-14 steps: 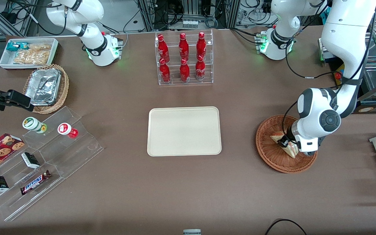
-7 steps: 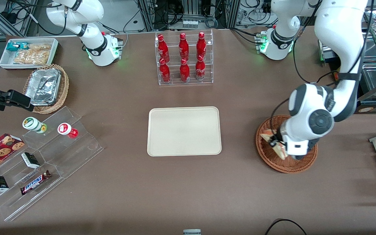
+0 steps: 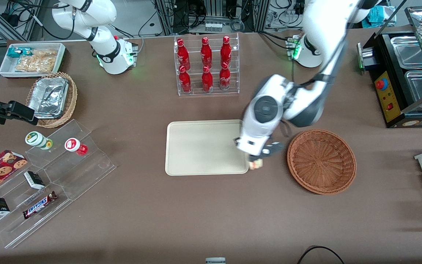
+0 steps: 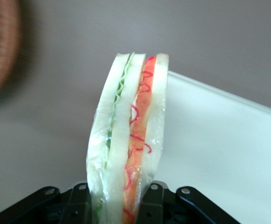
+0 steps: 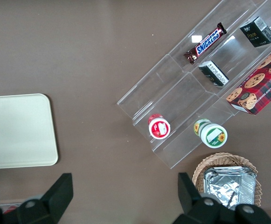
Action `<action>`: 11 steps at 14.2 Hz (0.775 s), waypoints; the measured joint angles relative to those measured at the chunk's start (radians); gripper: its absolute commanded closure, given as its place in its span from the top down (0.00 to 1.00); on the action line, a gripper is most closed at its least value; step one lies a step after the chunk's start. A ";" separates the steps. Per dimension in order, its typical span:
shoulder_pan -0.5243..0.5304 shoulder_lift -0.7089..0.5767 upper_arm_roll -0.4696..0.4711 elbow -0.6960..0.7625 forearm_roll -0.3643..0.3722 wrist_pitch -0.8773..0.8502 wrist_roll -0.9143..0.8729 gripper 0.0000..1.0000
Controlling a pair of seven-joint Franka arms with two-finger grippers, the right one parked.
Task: Place sandwich from basket to tray
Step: 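Lift the sandwich and carry it over the cream tray, then lower the sandwich onto the tray and open the left gripper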
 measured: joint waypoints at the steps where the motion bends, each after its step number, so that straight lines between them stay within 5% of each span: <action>1: -0.033 0.050 0.001 0.050 0.000 0.001 -0.001 0.32; 11: -0.148 0.303 0.003 0.265 0.004 0.002 0.070 0.32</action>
